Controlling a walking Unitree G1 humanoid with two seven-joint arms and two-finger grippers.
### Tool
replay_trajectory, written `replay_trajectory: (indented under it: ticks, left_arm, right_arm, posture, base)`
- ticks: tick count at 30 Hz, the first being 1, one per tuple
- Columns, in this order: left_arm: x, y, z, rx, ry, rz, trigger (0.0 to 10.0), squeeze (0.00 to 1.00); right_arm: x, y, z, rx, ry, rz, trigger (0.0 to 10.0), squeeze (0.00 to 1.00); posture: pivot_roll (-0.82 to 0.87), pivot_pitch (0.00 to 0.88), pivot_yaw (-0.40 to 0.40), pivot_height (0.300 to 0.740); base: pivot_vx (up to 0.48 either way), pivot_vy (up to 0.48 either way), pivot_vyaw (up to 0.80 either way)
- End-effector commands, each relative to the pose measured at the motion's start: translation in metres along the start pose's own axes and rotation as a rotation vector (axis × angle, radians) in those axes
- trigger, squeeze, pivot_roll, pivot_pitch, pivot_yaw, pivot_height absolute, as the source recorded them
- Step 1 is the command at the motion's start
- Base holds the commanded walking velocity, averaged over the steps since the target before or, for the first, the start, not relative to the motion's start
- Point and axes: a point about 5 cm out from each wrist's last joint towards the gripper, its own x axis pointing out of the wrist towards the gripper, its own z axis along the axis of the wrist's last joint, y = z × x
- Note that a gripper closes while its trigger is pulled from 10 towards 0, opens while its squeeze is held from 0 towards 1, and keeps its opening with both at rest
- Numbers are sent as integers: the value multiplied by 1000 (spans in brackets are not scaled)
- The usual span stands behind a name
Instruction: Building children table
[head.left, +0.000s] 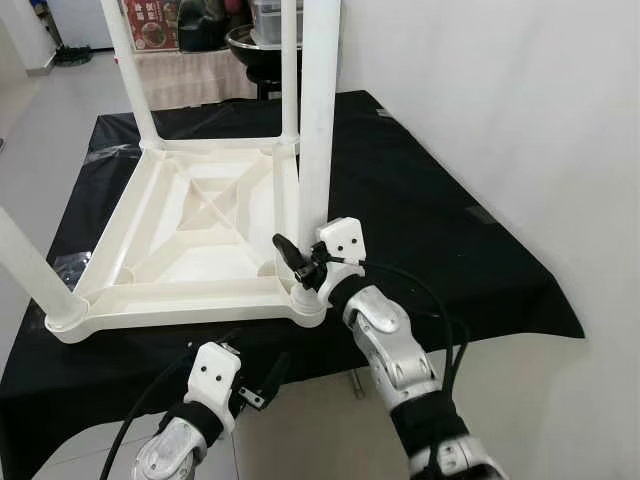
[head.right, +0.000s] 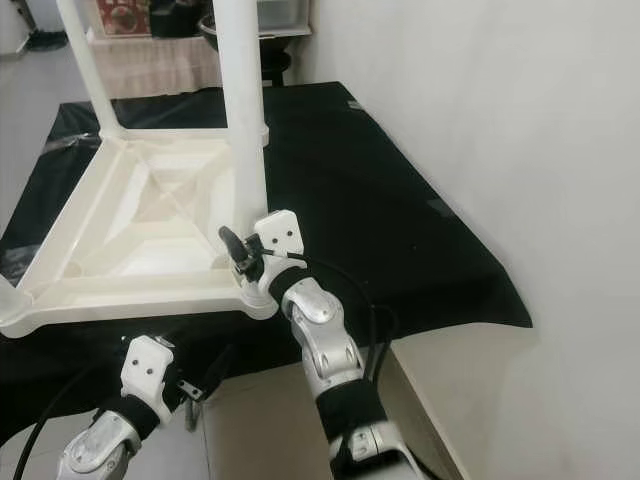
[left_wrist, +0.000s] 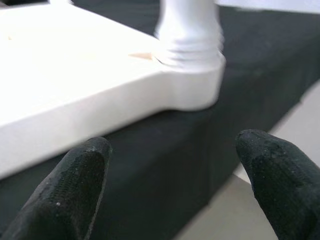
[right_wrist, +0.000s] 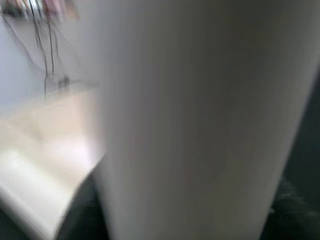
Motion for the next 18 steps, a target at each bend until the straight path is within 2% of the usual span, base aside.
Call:
replay_trajectory:
  ticks: [1,2,4,5,6,7,8,9,11,16,18]
  left_arm:
    - [-3,-1,-7,-5,31,6,10000,0]
    - [-3,-1,-7,-5,30,6,10000,0]
    - [-3,-1,-7,-5,30,6,10000,0]
    - [-3,0,-7,-5,29,8,10000,0]
    - [-3,0,-7,-5,29,8,10000,0]
    - [-3,-1,-7,-5,28,9,10000,0]
    - [-4,-2,-6,-5,27,9,10000,0]
    - [-4,-2,-6,-5,27,9,10000,0]
    - [-6,-3,-6,-5,26,9,10000,0]
    - [-9,-5,-6,-7,28,10,10000,0]
    - [-9,-5,-6,-7,28,10,10000,0]
  right_arm:
    - [-1,6,-13,46,49,14,10000,1000]
    - [1,3,-5,39,33,50,10000,1000]
    - [1,3,-5,39,33,50,10000,1000]
    - [6,-10,10,33,5,102,10000,1000]
    - [6,-10,10,33,5,102,10000,1000]
    - [11,-21,28,17,-19,185,10000,761]
    - [15,-28,45,-16,-40,282,10000,0]
    - [15,-28,45,-16,-40,282,10000,0]
    - [19,-28,68,-80,-55,446,10000,0]
    - [26,-23,85,-125,-66,517,10000,0]
    - [26,-23,85,-125,-66,517,10000,0]
  posture:
    - [31,138,-24,740]
    - [31,138,-24,740]
    - [31,138,-24,740]
    - [32,138,-28,740]
    - [32,138,-28,740]
    - [45,147,-30,740]
    - [53,149,-31,740]
    - [53,149,-31,740]
    - [62,158,-33,740]
    - [71,168,-34,740]
    - [71,168,-34,740]
  base:
    - [0,0,0]
    - [0,0,0]
    - [0,0,0]
    - [0,0,0]
    - [0,0,0]
    - [0,0,0]
    - [0,0,0]
    - [0,0,0]
    - [0,0,0]
    - [0,0,0]
    - [0,0,0]
